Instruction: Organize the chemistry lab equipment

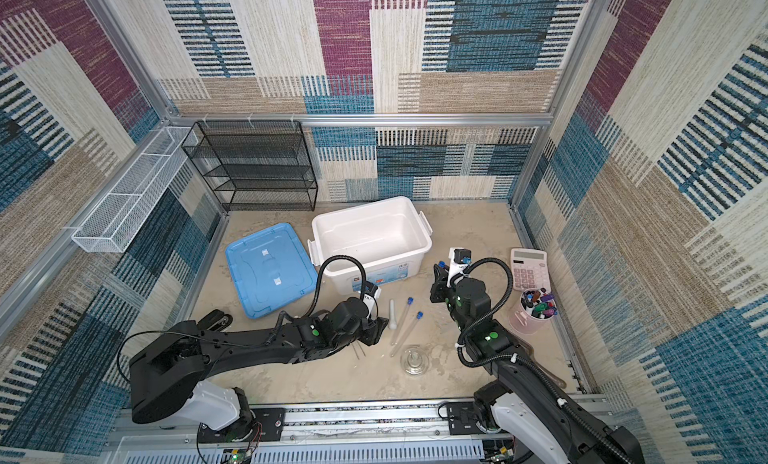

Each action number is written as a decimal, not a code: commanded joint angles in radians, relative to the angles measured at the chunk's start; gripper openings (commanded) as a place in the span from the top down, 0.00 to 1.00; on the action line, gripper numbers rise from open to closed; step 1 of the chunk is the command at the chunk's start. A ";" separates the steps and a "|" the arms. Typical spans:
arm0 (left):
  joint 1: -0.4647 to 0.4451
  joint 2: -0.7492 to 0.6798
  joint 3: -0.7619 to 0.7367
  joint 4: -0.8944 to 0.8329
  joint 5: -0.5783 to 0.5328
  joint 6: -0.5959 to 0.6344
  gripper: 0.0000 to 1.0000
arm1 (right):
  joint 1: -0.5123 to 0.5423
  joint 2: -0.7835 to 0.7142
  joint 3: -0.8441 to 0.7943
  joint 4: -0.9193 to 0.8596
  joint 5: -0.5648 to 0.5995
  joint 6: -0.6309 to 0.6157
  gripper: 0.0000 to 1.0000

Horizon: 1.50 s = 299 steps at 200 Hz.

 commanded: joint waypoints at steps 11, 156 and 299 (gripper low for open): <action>0.000 0.012 0.013 0.000 0.022 -0.013 0.36 | 0.002 -0.004 -0.038 0.104 0.055 -0.033 0.85; 0.001 0.010 -0.009 0.016 -0.014 -0.036 0.32 | 0.002 0.056 -0.107 0.252 0.014 -0.076 0.85; 0.001 0.002 -0.036 0.036 -0.030 -0.045 0.11 | 0.002 0.097 -0.105 0.257 0.009 -0.099 0.85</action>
